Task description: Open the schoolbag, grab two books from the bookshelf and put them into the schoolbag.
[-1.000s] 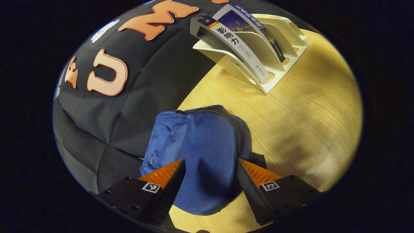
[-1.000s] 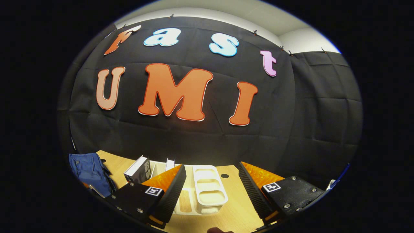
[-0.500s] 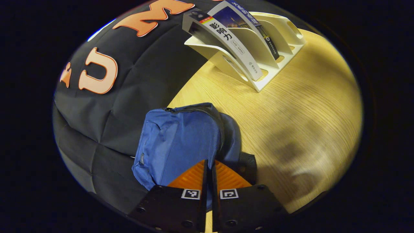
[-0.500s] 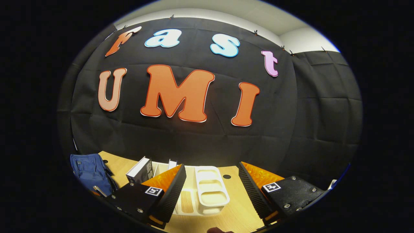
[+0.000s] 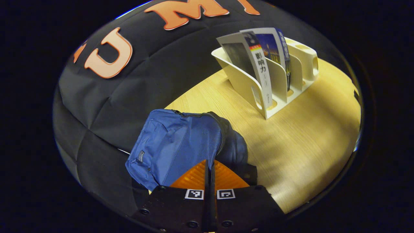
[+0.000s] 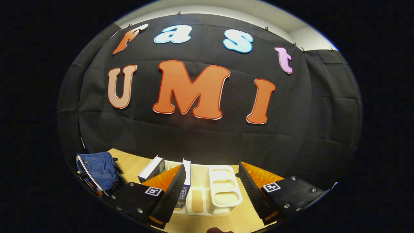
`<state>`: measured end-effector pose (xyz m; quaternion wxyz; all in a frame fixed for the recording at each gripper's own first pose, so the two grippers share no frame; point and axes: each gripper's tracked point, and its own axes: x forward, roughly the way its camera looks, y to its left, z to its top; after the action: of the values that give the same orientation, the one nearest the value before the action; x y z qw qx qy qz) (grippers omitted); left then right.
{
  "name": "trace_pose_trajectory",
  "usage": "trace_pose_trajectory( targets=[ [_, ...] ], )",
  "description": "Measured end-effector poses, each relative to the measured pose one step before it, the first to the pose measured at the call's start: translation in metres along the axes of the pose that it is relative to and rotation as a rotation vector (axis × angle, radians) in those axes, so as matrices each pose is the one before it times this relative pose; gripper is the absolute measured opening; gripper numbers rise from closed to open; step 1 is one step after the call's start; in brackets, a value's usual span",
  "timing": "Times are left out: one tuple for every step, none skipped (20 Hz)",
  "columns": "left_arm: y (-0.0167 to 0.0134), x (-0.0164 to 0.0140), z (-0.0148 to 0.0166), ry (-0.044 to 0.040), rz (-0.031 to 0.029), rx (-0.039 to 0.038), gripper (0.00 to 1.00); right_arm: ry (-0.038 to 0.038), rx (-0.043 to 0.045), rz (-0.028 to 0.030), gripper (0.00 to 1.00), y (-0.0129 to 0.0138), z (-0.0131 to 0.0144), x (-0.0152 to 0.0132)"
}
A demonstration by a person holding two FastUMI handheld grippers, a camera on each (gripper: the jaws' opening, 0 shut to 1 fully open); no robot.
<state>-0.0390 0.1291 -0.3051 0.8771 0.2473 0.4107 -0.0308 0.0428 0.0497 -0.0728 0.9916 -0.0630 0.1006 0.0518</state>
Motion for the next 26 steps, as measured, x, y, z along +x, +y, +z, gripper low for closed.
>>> trace_pose_trajectory(
  targets=[
    [0.00535,-0.00085,0.00504,-0.00158,-0.01685,-0.03218,0.0,0.02743,0.00439,0.03442,0.96,0.01094,-0.0019,0.00346],
    [0.00646,-0.00338,0.00617,-0.00695,-0.01109,-0.03161,0.0,0.03148,0.01268,0.02795,0.97,0.00957,-0.0044,0.00412],
    [0.0061,-0.00355,0.0044,0.00225,-0.01754,-0.02219,0.0,0.03141,0.01463,0.02455,0.97,0.00932,-0.00223,0.00397],
    [0.00529,-0.00091,0.00316,0.00051,-0.00863,-0.01372,0.0,0.01905,0.00761,0.01614,0.97,0.00795,0.00067,0.00546],
    [0.00327,-0.00052,0.00356,-0.00312,-0.00296,-0.01333,0.01,0.00915,-0.0032,0.00447,0.96,0.00499,0.00269,0.00532],
    [-0.0007,-0.0019,0.00156,0.00252,-0.00822,-0.01161,0.01,0.00487,-0.00863,0.00552,0.97,0.0049,0.00285,0.00614],
    [0.0033,-0.00263,0.00478,-0.00608,-0.00463,-0.01301,0.01,0.01158,-0.00837,0.00868,0.96,0.00706,0.00289,0.00554],
    [0.00419,-0.0031,0.0036,-0.00392,-0.00469,-0.01183,0.01,0.0139,-0.00454,0.01486,0.97,0.00807,0.00106,0.00449],
    [0.00524,-0.00329,0.005,-0.0108,-0.00509,-0.00814,0.01,0.01526,-0.0009,0.01839,0.97,0.00907,0.00221,0.0047],
    [0.00481,-0.00275,0.00469,-0.00116,-0.00266,-0.01321,0.01,0.01992,-0.00461,0.01013,0.97,0.00621,0.00079,0.00543],
    [0.00387,-0.00439,0.00453,-0.00741,-0.00826,-0.01419,0.01,0.02118,-0.00543,0.01082,0.97,0.00709,0.00108,0.00632],
    [0.00505,-0.00199,0.00649,-0.00795,-0.01164,-0.01872,0.0,0.02219,-0.00619,0.00614,0.97,0.00576,-0.00154,0.00624],
    [0.0057,-0.00265,0.00587,-0.00903,-0.0114,-0.01686,0.0,0.03028,-0.00535,0.00901,0.97,0.00518,-0.00237,0.00554],
    [0.00863,-0.00361,0.0063,-0.01501,-0.01415,-0.01685,0.0,0.02955,-0.00269,0.00472,0.97,0.00442,-0.00327,0.0087],
    [0.00607,-0.00189,0.00555,-0.01487,-0.01992,-0.01893,0.0,0.03729,0.00693,0.02109,0.97,0.00674,-0.00395,0.00673],
    [0.01021,-0.00443,0.00476,-0.00066,-0.00891,-0.00904,0.0,0.03026,0.01783,0.02029,0.97,0.00901,-0.00212,0.00502],
    [0.00745,-0.00291,0.00643,-0.01055,-0.00826,0.00209,0.0,0.02401,0.00984,0.00582,0.97,0.00452,-0.00137,0.00236],
    [0.00661,-0.0012,0.00459,-0.00027,-0.00519,0.0105,0.01,0.01765,0.0012,-0.00708,0.97,0.00042,-0.00249,0.00059],
    [0.00575,-0.00131,0.0041,0.0004,-0.00547,0.01958,0.0,0.01781,-0.00298,-0.00956,0.97,-0.0007,-0.00177,0.0036],
    [0.00412,-0.00063,0.00427,0.00461,-0.01064,0.02158,0.0,0.02121,-0.00074,-0.00607,0.97,0.00131,-0.00191,0.00274],
    [0.0025,-0.00183,0.0048,0.00138,-0.00673,0.0295,0.01,0.02252,-0.00242,0.00314,0.97,0.00263,-0.00175,0.00397],
    [0.0059,-0.00088,0.00703,-0.00462,0.00758,0.02524,0.0,0.02883,-0.00143,0.00228,0.97,0.00164,-0.00399,0.00473],
    [0.00447,0.00039,0.00544,0.00508,0.00086,0.01507,0.01,0.02334,-0.00642,0.00441,0.97,0.00318,-0.00207,0.00531],
    [0.00516,-0.00248,0.00664,-0.00503,0.00462,0.02172,0.0,0.02792,-0.00609,-0.00802,0.97,0.00108,-0.00269,0.00515],
    [0.00895,-0.00069,0.00716,-0.00821,0.01166,0.011,0.0,0.02461,-0.00142,0.0034,0.97,0.0024,-0.00242,0.00347],
    [0.00536,-0.00142,0.00571,-0.00441,-0.00233,-0.00052,0.0,0.02659,0.01073,0.00717,0.97,0.00421,-0.0055,0.00369]
  ],
)
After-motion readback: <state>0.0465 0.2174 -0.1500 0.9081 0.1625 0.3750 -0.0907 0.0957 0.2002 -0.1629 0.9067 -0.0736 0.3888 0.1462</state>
